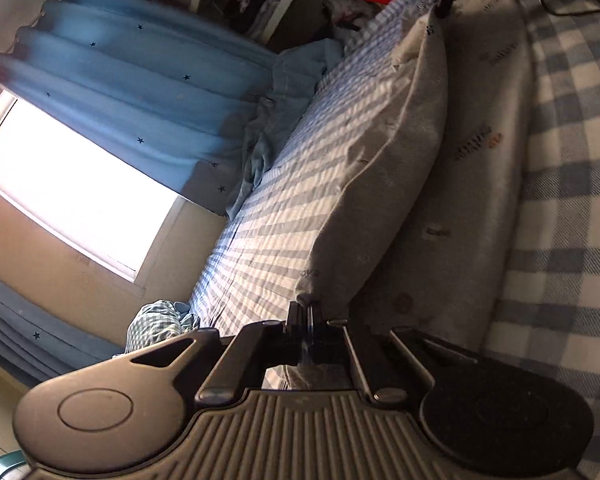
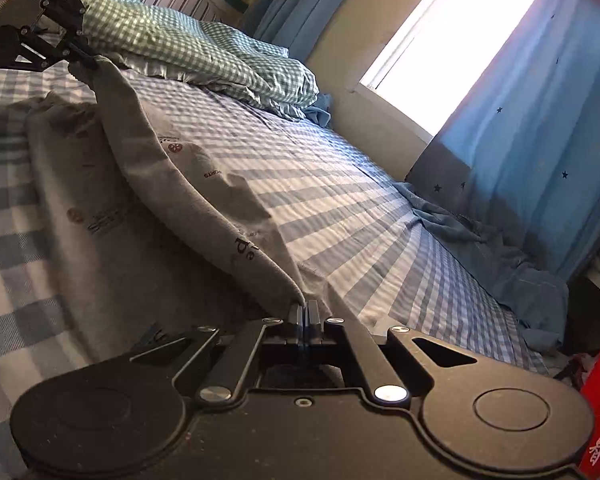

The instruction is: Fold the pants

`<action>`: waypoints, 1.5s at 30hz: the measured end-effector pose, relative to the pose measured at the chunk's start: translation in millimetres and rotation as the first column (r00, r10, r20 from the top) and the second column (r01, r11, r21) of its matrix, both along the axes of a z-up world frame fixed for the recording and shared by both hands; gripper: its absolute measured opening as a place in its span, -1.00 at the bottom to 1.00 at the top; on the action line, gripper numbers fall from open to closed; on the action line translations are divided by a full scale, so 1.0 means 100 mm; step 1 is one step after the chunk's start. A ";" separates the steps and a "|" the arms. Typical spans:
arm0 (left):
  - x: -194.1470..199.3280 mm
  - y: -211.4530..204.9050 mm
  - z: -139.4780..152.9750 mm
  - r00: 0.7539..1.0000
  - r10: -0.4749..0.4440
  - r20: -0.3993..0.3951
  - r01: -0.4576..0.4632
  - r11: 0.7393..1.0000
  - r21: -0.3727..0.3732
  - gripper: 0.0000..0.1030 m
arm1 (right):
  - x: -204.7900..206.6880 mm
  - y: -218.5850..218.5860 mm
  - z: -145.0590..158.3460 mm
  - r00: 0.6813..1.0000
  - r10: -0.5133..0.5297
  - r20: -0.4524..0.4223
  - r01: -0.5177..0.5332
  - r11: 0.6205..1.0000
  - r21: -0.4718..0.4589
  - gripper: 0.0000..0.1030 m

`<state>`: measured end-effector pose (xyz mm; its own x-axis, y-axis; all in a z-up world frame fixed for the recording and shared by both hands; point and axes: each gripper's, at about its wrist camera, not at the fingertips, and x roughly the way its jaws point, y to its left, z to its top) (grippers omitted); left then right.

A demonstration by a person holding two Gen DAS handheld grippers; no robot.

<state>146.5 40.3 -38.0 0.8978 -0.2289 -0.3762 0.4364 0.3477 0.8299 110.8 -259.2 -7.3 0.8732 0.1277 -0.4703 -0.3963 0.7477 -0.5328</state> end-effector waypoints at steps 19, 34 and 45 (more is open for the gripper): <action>-0.34 0.10 -0.35 1.000 -0.007 -0.023 0.008 0.996 0.083 -0.97 | -0.63 0.09 -0.33 0.999 0.031 0.024 -0.028 0.991 -0.129 -1.00; -0.32 0.14 -0.27 0.977 0.100 -0.189 -0.108 0.994 -0.035 -0.80 | -0.78 0.13 -0.59 1.000 -0.009 -0.007 0.008 0.994 -0.107 -0.87; -0.33 -0.84 0.42 0.937 -0.026 -0.348 -0.167 0.842 -0.513 0.99 | -0.72 -1.20 0.08 0.948 -0.312 -0.061 0.309 0.859 0.407 0.99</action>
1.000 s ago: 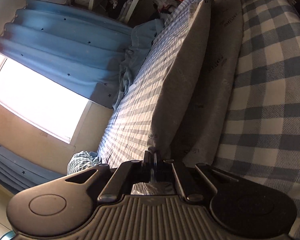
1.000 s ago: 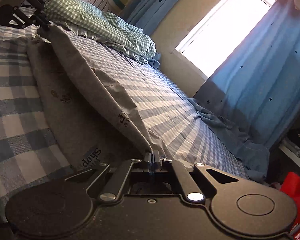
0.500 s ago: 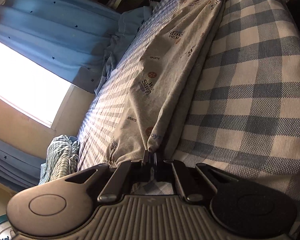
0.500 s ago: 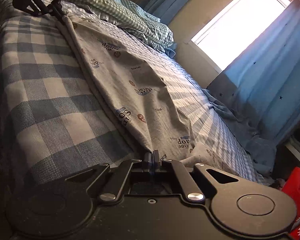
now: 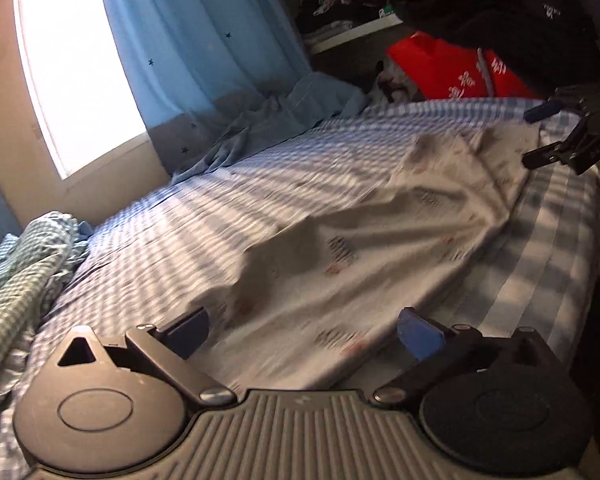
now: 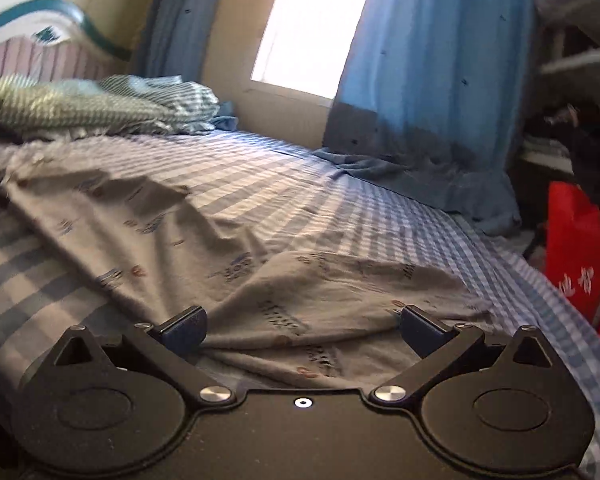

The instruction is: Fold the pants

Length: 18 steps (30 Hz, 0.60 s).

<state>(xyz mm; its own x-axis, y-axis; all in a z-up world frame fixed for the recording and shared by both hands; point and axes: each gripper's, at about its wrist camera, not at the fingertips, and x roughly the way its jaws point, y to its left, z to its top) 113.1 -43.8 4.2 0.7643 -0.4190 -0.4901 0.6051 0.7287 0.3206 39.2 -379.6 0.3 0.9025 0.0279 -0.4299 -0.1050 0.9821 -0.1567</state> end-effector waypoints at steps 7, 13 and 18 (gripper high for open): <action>-0.04 -1.40 -0.15 0.988 -0.157 0.005 0.157 0.987 -0.023 0.99 | 0.59 -0.99 0.09 0.995 -0.072 -0.067 0.082 0.984 0.161 0.99; 0.00 -2.19 -0.31 0.983 -0.174 0.049 0.171 0.983 0.061 0.99 | 1.16 -1.70 0.03 0.984 -0.127 -0.126 0.158 0.946 0.283 0.99; 0.08 -2.64 -0.38 0.993 -0.098 0.066 0.089 0.988 0.125 0.97 | 1.56 -2.13 -0.15 0.950 -0.207 -0.233 0.281 0.891 0.357 0.99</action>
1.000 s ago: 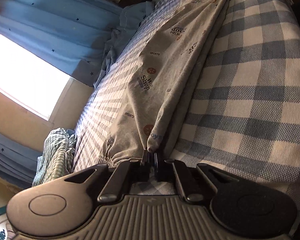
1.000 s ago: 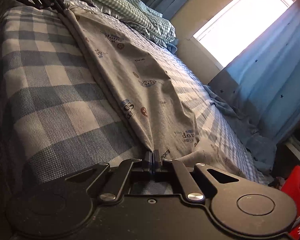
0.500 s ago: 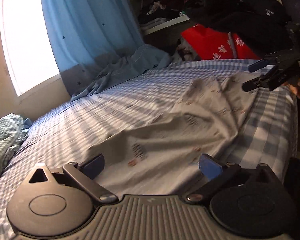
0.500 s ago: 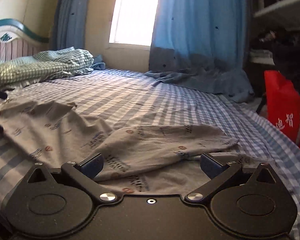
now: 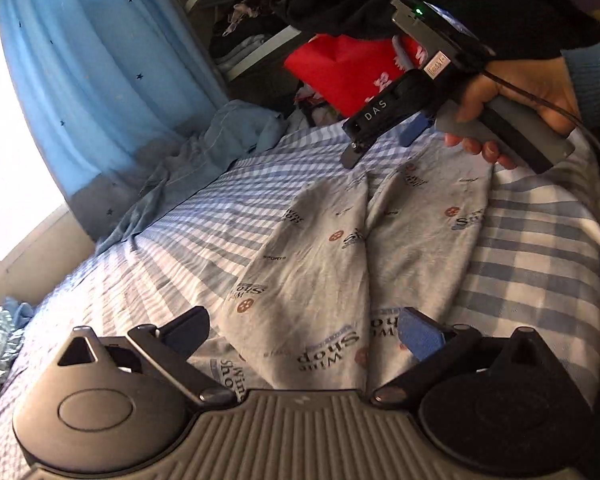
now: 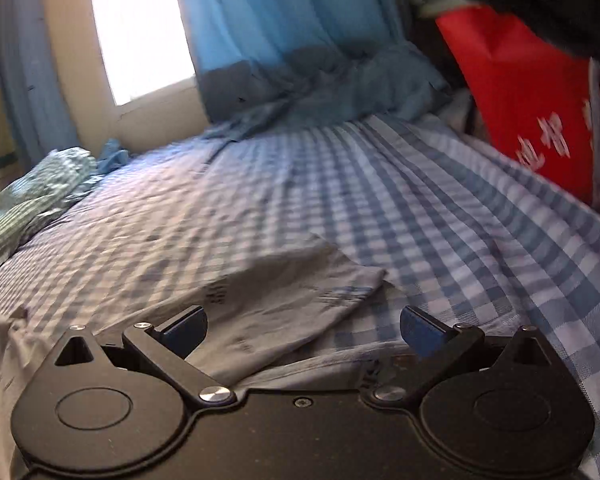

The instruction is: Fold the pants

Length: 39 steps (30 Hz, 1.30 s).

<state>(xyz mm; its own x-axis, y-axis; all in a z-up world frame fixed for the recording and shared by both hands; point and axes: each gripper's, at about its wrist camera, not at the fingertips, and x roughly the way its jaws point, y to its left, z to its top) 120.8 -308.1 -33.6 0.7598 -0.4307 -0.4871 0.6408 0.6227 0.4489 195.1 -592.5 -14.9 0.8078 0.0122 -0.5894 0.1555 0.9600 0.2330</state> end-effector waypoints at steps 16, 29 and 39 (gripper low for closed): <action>0.03 -0.41 -0.21 0.993 0.081 -0.082 -0.064 0.978 0.196 -0.94 | 0.65 -0.30 -0.25 0.989 -0.110 -0.101 0.118 0.990 0.076 -0.28; -0.07 -0.28 0.41 0.999 0.030 -0.037 -0.028 0.999 0.044 -1.00 | 0.05 -0.13 1.13 0.988 0.014 0.155 0.022 0.974 -0.227 -0.98; -0.39 -0.45 -0.03 0.995 -0.094 -0.039 0.100 0.982 0.161 -1.00 | -1.00 -0.76 0.19 0.986 -0.168 -0.011 0.164 0.973 -0.161 -0.99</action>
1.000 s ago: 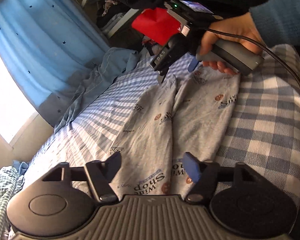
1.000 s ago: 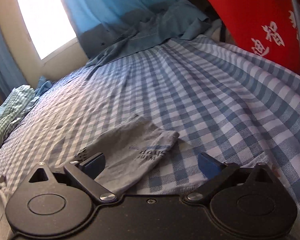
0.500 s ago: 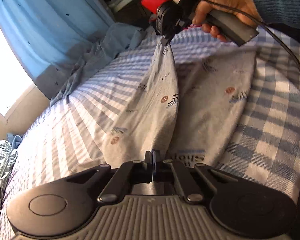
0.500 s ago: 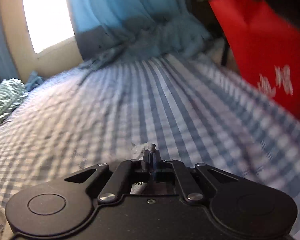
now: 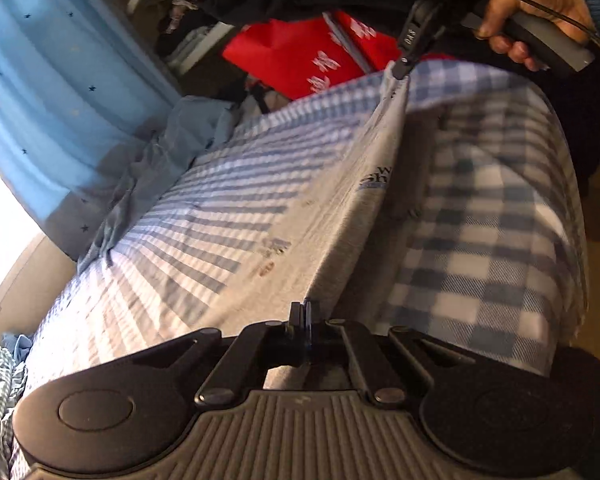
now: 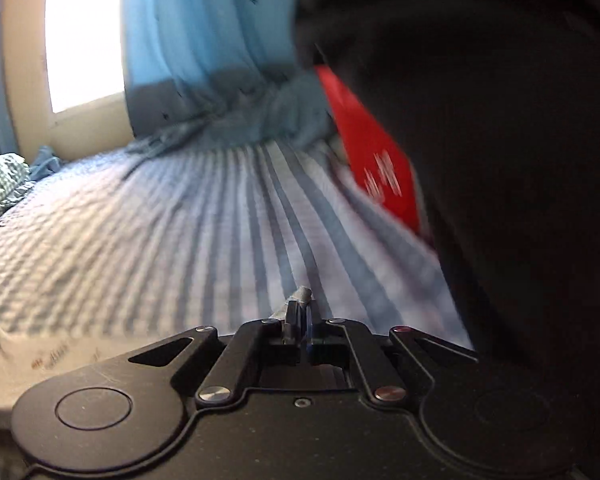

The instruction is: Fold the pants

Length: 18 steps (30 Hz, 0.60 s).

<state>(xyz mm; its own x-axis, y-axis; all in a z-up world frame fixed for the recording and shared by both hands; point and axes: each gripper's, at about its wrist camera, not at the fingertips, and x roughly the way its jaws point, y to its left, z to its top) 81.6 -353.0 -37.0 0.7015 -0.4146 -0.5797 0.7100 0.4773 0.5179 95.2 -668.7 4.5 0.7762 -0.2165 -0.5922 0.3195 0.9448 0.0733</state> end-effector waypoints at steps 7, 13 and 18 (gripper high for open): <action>-0.05 -0.04 -0.11 1.000 0.004 -0.003 -0.004 1.000 0.019 -1.00 | -0.13 0.12 -0.27 0.999 -0.001 -0.036 0.000 1.000 -0.029 -0.99; -0.02 -0.01 -0.14 1.000 -0.001 -0.018 0.001 1.000 0.021 -1.00 | -0.15 0.11 -0.32 0.998 0.014 -0.067 -0.016 0.999 -0.034 -0.85; 0.00 -0.01 -0.16 1.000 0.004 -0.030 -0.003 1.000 0.010 -1.00 | -0.06 0.05 -0.16 1.000 0.004 0.001 -0.004 0.999 -0.039 -0.24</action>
<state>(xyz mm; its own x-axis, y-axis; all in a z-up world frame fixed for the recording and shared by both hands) 81.6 -353.8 -52.6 0.6849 -0.4064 -0.6048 0.7239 0.4747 0.5007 89.1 -663.9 -11.5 0.7774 -0.2366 -0.5828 0.3157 0.9482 0.0361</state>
